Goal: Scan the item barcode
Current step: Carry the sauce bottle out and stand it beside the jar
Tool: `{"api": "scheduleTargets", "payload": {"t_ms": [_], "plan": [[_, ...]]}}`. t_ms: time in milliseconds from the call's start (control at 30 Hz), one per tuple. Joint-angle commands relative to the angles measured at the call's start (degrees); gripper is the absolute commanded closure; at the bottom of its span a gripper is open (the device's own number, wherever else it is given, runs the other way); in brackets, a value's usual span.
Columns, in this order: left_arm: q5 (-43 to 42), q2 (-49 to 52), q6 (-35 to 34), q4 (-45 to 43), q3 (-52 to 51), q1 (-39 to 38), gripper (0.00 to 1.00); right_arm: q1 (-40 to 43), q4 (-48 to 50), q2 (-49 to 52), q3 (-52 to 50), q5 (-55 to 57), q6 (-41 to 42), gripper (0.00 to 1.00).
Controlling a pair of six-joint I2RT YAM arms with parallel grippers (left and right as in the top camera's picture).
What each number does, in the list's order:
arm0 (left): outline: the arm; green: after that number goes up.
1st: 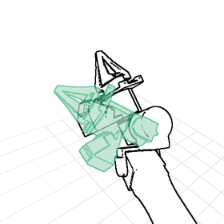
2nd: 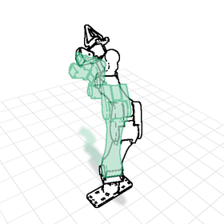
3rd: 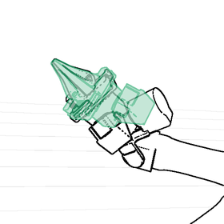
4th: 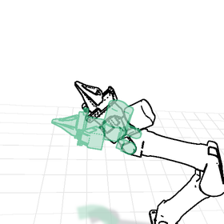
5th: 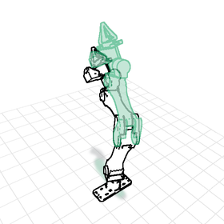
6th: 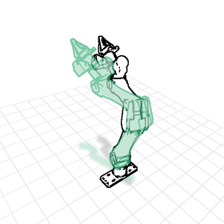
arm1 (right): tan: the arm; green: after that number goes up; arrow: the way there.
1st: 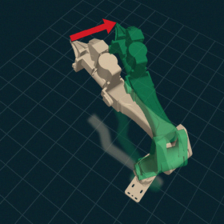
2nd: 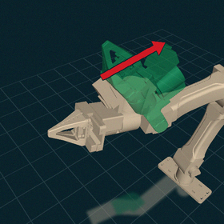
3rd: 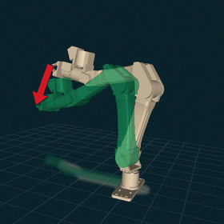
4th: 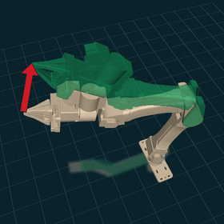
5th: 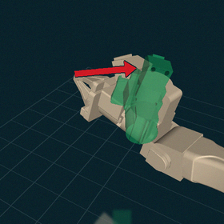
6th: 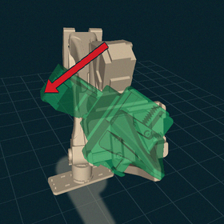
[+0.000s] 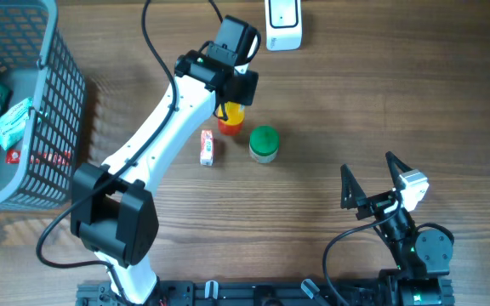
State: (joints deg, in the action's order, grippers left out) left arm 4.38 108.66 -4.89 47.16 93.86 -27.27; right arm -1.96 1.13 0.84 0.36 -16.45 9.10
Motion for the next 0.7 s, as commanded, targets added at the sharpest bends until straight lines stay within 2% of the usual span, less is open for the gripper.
{"api": "scheduleTargets", "payload": {"t_ms": [0,167,333,500,633,667], "plan": [[-2.3,0.2,1.2,-4.6,-5.4,0.1,0.68,-0.2,0.2,-0.4,-0.1,0.3,-0.5,0.00],[-2.4,0.2,-2.0,-14.2,-11.9,-0.3,0.67,-0.2,0.2,-0.4,-0.1,0.3,-0.5,0.00],[-2.4,0.2,-4.6,-16.1,-12.3,-0.3,0.61,-0.2,0.2,-0.4,-0.1,0.3,-0.5,0.00],[-2.4,0.0,-4.6,-15.0,-12.3,-0.5,0.42,-0.2,0.2,-0.4,-0.1,0.3,-0.5,0.00],[-1.5,-2.0,-4.6,-11.6,-12.3,-0.7,0.35,-0.2,0.2,-0.4,-0.1,0.3,-0.5,0.00],[-1.3,-2.7,-4.6,-11.2,-12.3,-0.7,0.20,-0.2,0.2,-0.4,-0.1,0.3,-0.5,0.00]]}}
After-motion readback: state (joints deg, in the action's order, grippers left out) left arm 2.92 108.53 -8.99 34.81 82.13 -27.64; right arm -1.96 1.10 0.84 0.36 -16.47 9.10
